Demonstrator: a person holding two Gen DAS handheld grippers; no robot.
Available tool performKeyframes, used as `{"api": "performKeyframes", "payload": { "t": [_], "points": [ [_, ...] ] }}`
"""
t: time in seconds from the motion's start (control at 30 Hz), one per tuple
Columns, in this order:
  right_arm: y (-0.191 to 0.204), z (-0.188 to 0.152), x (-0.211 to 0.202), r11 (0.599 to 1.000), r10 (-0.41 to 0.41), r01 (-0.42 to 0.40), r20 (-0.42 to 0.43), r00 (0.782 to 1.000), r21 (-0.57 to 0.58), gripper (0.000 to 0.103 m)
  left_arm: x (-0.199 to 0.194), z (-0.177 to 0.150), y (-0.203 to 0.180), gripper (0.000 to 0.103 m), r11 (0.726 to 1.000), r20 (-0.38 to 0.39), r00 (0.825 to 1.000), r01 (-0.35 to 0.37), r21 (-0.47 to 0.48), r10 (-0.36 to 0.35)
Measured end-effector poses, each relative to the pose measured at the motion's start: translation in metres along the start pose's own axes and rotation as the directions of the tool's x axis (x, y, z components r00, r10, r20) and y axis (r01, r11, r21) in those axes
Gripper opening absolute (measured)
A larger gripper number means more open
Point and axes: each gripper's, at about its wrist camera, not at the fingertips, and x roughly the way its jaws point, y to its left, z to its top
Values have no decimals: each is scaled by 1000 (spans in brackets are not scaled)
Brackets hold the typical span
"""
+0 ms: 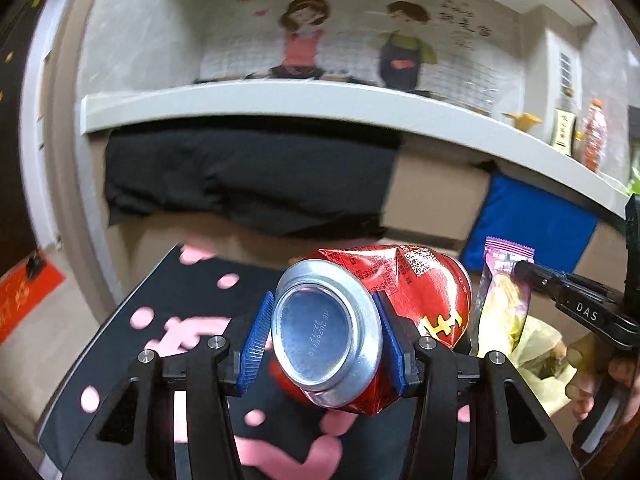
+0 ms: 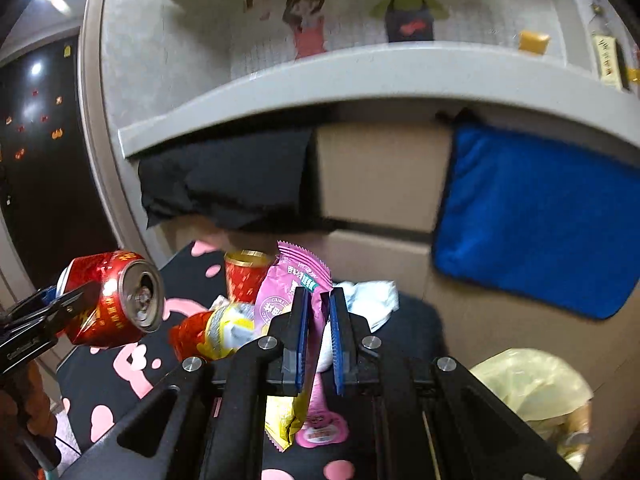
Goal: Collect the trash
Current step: 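Carry the can and pink packet over the yellow-lined bin with both tools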
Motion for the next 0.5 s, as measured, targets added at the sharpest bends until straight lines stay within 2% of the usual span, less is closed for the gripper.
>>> {"api": "performKeyframes", "payload": {
  "t": [0.2,0.3,0.5],
  "points": [
    [-33,4,-44,998,-60,60,55,997,7,10,0,25,-60,51,995,64,996,59,85,-65],
    [-53,6,-67,993,-116,116,90,989,2,10,0,34,-92,51,988,90,991,91,127,-103],
    [-96,5,-108,977,-212,209,137,968,37,10,11,32,-152,51,967,70,979,177,183,-192]
  ]
}}
